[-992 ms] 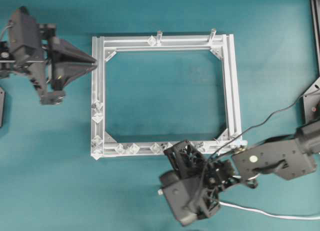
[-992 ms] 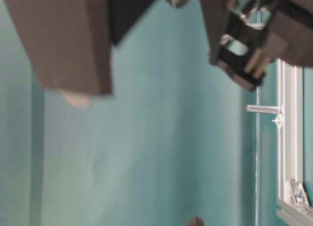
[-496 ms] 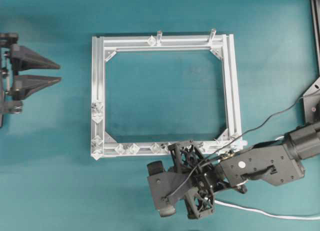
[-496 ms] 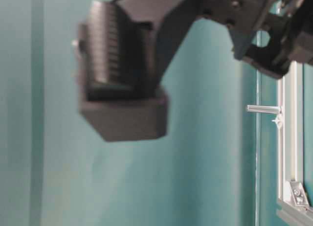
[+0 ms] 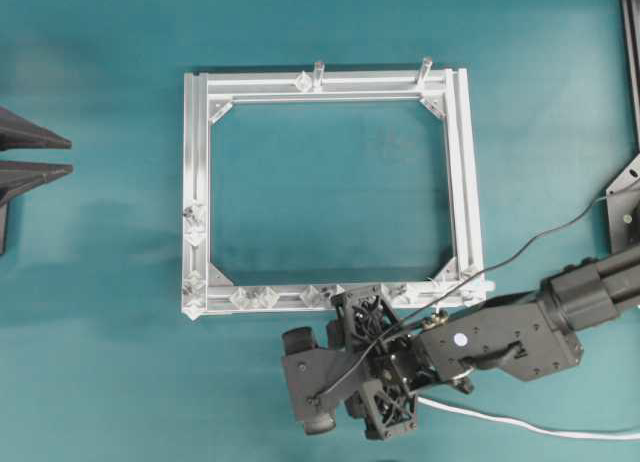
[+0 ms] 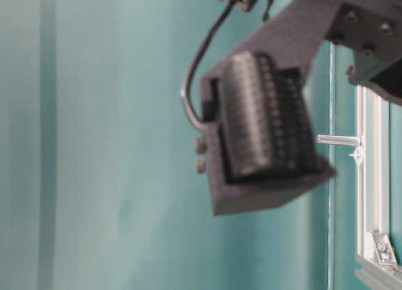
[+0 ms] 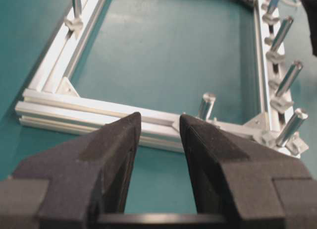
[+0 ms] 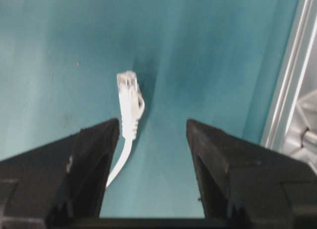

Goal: Move the cable alternately left and right between 8 closely spaced pins so it hooks onto each one.
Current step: 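Grasp the white cable's clear plug with the right gripper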

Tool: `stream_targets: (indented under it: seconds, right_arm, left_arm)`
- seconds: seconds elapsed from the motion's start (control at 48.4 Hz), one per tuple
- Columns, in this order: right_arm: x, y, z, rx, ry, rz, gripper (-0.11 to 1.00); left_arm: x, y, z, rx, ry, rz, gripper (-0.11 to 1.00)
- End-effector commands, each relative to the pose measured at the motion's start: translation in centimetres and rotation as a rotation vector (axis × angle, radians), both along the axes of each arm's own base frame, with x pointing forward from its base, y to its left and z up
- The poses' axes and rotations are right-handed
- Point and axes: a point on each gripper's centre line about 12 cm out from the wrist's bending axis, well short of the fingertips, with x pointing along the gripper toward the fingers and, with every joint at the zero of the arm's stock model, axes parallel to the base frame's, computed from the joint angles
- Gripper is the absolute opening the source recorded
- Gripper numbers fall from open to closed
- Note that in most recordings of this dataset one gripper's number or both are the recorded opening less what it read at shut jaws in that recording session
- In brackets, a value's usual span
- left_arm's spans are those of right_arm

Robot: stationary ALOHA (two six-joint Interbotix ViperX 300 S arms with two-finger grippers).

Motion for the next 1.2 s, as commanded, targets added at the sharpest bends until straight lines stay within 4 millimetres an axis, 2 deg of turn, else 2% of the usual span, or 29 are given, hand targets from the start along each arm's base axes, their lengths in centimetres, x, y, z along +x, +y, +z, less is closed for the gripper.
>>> stream_targets:
  seconds: [0.0,0.496,0.578,0.702,0.744,1.054,1.177]
  right_arm:
    - [0.6,0.5,1.3,0.020,-0.040,0.002,0.59]
    - [1.5,1.8,-0.5,0.029,-0.033,0.015,0.57]
    - [1.4,2.1,-0.7,0.027,-0.030,0.021,0.48]
    - [1.2,2.4,-0.7,0.026,-0.027,0.028,0.20]
    - [1.2,2.5,-0.7,0.026,-0.026,0.031,0.15]
    - [1.1,2.7,-0.5,0.022,-0.019,0.033,0.15]
    - [0.8,2.5,0.5,0.006,0.010,0.027,0.15]
  left_arm:
    - [0.3,0.1,0.2,-0.007,-0.002,0.003,0.40]
    - [0.4,0.3,-0.2,-0.002,0.000,0.020,0.38]
    - [0.4,0.3,-0.2,-0.002,-0.002,0.020,0.38]
    - [0.4,0.3,-0.2,-0.002,-0.002,0.020,0.38]
    - [0.4,0.3,-0.2,-0.002,-0.002,0.020,0.38]
    - [0.4,0.3,-0.3,-0.001,-0.001,0.020,0.38]
    - [0.3,0.3,-0.3,-0.002,-0.003,0.020,0.38]
